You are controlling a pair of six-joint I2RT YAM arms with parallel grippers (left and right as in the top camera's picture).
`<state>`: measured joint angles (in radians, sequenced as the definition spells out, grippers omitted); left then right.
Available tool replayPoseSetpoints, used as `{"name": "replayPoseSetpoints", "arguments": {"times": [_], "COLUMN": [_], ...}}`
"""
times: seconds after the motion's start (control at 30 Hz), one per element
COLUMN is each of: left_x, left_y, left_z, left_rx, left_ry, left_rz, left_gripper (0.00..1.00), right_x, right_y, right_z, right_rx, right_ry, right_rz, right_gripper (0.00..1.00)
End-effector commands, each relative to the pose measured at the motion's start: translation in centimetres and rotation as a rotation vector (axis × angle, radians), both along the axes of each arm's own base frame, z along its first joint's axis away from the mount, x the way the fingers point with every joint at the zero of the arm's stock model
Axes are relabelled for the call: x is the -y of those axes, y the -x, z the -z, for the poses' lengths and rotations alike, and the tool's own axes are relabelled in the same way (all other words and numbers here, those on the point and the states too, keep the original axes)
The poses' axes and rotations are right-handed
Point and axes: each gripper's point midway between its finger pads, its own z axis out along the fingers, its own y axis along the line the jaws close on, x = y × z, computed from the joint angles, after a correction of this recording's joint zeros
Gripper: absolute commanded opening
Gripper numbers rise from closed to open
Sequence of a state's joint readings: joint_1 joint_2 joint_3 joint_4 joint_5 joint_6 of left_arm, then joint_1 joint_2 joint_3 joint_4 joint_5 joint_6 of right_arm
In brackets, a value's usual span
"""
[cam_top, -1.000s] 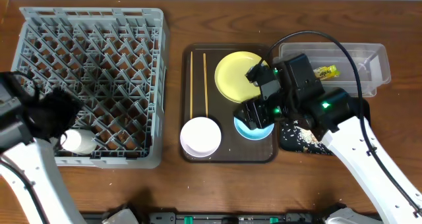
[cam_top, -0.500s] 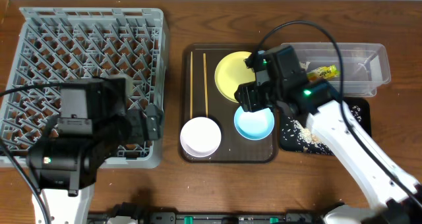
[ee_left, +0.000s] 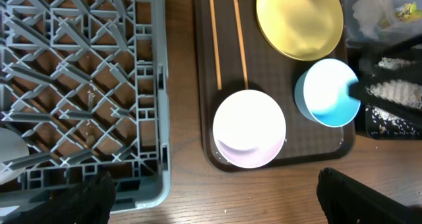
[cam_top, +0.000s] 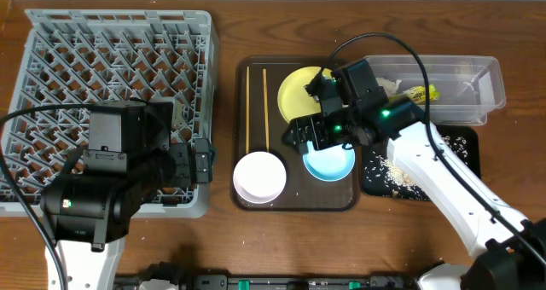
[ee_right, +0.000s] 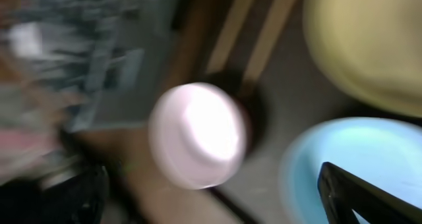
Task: Sort waste into correct bins and load items into the dishwasher
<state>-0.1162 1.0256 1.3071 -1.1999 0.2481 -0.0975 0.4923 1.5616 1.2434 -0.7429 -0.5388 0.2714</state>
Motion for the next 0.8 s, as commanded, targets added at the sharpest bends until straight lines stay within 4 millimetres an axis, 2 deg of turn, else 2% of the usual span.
{"name": "replayPoseSetpoints", "arguments": {"times": [0.0,0.1,0.23,0.33,0.43,0.67,0.77], "left_x": [-0.1,-0.1,-0.1,-0.1,-0.1,-0.1,-0.1], "left_y": [-0.1,-0.1,-0.1,-0.1,-0.1,-0.1,-0.1], "left_z": [-0.4,-0.4,-0.4,-0.4,-0.4,-0.4,-0.4], "left_rx": [0.014,0.014,0.013,0.014,0.014,0.014,0.014], "left_ry": [-0.012,-0.012,-0.012,-0.012,-0.012,-0.012,-0.012], "left_rz": [0.000,0.000,0.000,0.000,0.000,0.000,0.000], "left_gripper": [0.98,0.98,0.98,0.98,0.98,0.98,0.98], "right_x": [-2.6,-1.7,-0.2,1.6,4.4,10.8,13.2], "right_y": [3.4,3.1,1.8,1.6,2.1,1.4,1.8], "right_z": [-3.8,-3.1,-4.0,-6.2,-8.7,-13.8,-15.0], "right_rx": [-0.087,-0.043,0.037,0.138,0.256,0.774,0.924], "right_ry": [-0.225,-0.178,-0.189,-0.201,-0.158,0.189,0.269], "right_rz": [-0.141,-0.159,-0.158,-0.164,-0.124,-0.048,0.027], "right_gripper": [0.99,0.99,0.99,0.99,0.99,0.99,0.99]}}
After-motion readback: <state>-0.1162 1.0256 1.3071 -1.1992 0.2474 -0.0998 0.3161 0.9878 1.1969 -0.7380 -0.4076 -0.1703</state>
